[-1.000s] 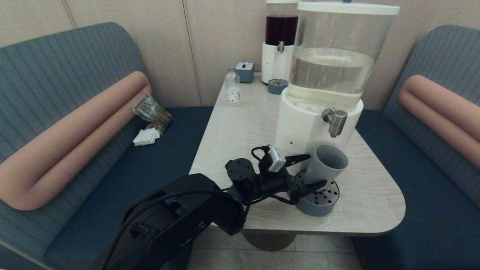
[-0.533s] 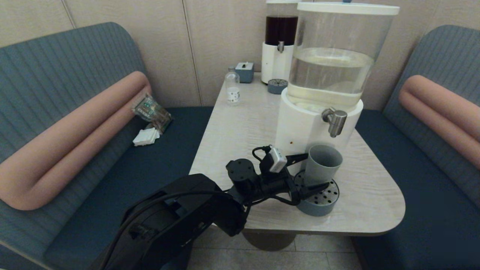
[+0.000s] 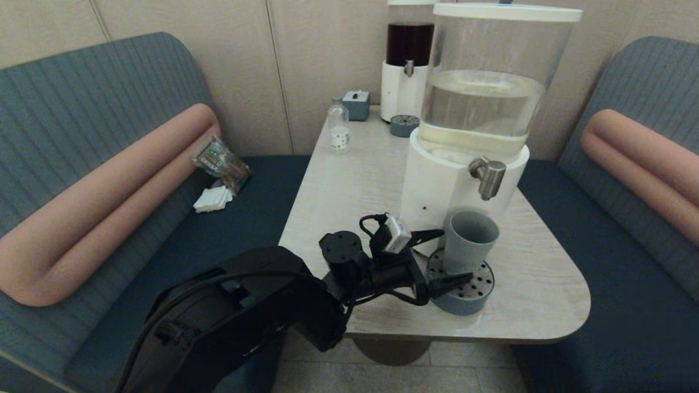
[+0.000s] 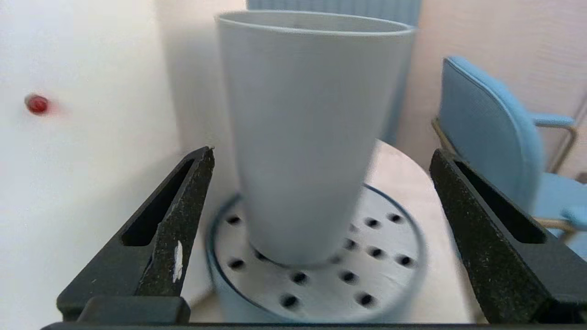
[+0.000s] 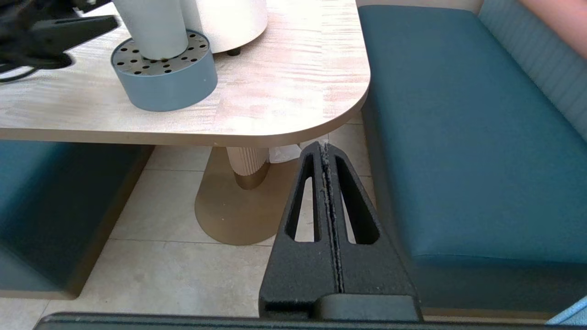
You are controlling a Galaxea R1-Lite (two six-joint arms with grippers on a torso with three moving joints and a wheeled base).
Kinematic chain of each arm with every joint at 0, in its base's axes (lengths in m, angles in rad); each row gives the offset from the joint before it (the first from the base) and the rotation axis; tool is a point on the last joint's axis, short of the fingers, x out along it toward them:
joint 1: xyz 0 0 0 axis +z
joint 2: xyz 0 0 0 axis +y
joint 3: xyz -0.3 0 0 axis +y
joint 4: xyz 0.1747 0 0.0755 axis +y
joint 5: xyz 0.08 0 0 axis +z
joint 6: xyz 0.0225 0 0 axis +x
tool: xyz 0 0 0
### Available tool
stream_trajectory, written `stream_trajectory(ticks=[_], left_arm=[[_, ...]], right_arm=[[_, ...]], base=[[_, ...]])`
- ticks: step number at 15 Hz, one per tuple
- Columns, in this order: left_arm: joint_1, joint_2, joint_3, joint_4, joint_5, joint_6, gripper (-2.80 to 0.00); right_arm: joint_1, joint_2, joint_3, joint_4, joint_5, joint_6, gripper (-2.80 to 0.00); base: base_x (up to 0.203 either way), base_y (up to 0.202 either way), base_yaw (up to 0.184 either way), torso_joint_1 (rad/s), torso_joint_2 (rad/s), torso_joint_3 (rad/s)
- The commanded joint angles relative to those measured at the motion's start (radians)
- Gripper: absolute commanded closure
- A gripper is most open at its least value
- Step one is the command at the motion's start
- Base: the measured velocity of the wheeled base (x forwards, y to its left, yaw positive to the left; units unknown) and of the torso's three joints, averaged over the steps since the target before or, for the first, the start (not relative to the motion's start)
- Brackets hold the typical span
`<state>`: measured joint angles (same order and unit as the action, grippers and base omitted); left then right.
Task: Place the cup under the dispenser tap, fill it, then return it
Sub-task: Place it under the water dispenser
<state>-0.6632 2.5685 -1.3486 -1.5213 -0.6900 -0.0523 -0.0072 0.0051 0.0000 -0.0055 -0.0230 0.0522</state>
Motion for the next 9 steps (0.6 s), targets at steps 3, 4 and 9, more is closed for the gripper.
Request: stream_trajectory(ticks=[3, 4, 9], left_arm=[[0.003, -0.115, 0.162, -0.009, -0.003, 0.008, -2.8], [0.004, -0.136, 0.196, -0.009, -0.002, 0.01, -2.8], [0.029, -0.253, 0.374, -0.009, 0.009, 0.029, -2.8]], right_arm=[[0.0, -0.001, 0.002, -0.001, 0.0, 0.0, 0.0], [0.0, -0.001, 0.002, -0.001, 0.0, 0.0, 0.0], [0.0, -0.001, 0.002, -0.001, 0.0, 0.0, 0.0]], base=[[0.0, 0.0, 0.0, 0.0, 0.0, 0.0], [0.0, 0.0, 0.0, 0.0, 0.0, 0.0], [0.0, 0.0, 0.0, 0.0, 0.0, 0.0]])
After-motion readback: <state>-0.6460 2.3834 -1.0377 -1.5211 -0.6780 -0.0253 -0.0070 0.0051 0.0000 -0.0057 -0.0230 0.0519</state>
